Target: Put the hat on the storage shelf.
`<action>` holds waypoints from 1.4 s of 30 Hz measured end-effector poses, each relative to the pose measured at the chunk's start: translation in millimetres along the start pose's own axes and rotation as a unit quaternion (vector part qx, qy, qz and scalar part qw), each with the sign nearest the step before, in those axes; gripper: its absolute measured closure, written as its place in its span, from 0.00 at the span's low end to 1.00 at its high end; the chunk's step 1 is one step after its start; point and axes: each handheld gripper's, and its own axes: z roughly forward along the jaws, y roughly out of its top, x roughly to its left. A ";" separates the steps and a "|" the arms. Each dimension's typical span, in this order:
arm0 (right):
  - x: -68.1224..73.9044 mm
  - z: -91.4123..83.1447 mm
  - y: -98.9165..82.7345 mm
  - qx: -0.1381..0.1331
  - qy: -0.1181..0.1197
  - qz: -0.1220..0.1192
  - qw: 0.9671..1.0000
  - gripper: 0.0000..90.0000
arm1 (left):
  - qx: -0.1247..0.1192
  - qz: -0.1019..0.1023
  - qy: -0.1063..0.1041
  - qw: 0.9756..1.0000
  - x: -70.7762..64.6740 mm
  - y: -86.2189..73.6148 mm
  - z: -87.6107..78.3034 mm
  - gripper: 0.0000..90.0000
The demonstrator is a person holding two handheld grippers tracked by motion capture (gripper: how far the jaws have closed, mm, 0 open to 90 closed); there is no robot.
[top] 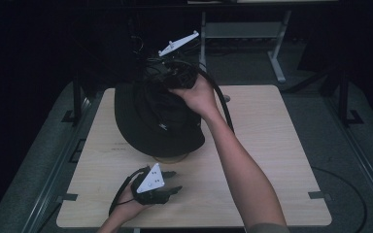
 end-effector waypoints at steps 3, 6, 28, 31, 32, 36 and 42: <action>0.9 2.7 -0.4 0.006 -0.001 -0.003 1.000 0.92 | 0.003 0.003 0.001 1.000 -0.1 0.0 0.4 0.55; 1.6 4.9 -0.7 0.009 0.000 -0.002 1.000 0.91 | 0.004 0.005 0.001 1.000 -0.7 0.4 0.3 0.55; -4.4 -19.9 -24.2 -0.025 0.022 0.040 0.999 0.60 | 0.005 0.002 -0.001 1.000 -2.3 -0.8 -0.1 0.54; -7.6 -30.1 -29.2 -0.040 0.027 0.047 0.998 0.56 | -0.001 -0.006 -0.001 1.000 -2.0 -1.9 -0.4 0.54; -8.6 -32.7 -31.0 -0.041 0.027 0.048 0.998 0.54 | 0.000 -0.006 -0.001 1.000 -1.7 -2.1 -0.6 0.54; -11.3 -42.9 -36.6 -0.043 0.022 0.051 0.998 0.49 | 0.000 -0.006 -0.001 1.000 -0.7 -2.1 -0.5 0.53; -13.3 -58.8 -46.1 -0.055 0.014 0.058 0.997 0.43 | 0.001 -0.012 -0.004 1.000 -0.4 -2.4 -0.1 0.52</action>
